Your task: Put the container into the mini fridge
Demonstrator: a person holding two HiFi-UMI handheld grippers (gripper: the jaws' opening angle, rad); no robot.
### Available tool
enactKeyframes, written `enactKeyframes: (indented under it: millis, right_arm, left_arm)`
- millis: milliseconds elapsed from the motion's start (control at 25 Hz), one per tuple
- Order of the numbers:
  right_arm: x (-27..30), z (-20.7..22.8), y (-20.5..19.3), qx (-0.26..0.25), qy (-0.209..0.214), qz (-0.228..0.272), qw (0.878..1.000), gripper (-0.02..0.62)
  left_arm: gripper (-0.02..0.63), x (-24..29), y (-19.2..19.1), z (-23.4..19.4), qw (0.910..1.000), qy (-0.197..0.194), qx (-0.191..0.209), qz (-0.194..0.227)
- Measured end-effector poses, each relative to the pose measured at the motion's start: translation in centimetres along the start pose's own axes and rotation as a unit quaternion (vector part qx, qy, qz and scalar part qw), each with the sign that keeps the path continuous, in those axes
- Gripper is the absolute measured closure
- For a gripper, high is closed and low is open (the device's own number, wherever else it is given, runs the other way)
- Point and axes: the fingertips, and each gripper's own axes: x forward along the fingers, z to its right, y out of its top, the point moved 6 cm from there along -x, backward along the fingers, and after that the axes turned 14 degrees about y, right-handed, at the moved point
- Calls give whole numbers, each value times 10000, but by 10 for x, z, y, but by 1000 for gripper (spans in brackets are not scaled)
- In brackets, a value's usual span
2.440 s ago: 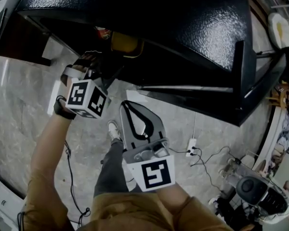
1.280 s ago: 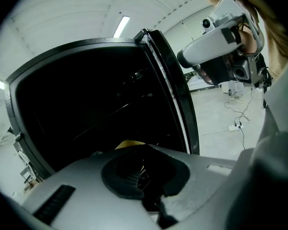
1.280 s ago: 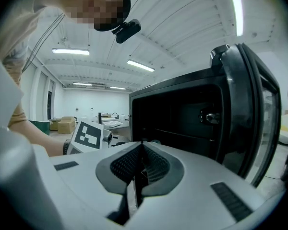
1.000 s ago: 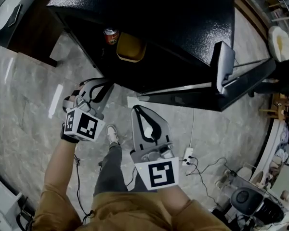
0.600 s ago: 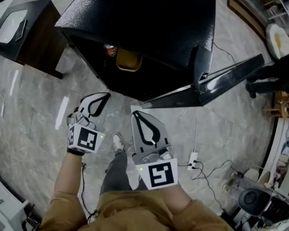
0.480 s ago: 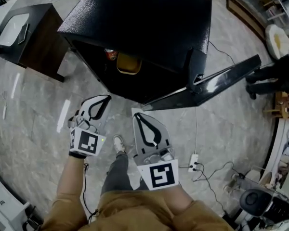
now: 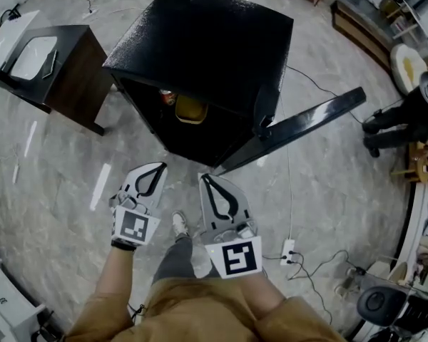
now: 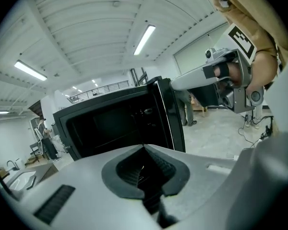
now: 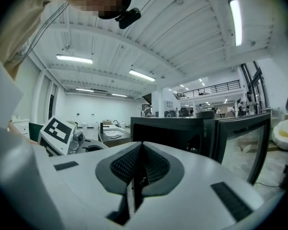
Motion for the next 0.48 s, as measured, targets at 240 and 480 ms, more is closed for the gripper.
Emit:
enactKeyframes:
  millis: [240,480]
  right_arm:
    - [-27,-13,27,-146,76,176,9997,594]
    - [-52,-20,37,-244,174,120,9995,594]
  left_arm:
    - [604,-30,17,12,9999,65,-105,-39]
    - [604,-52,42,16,9997,183,-156,74]
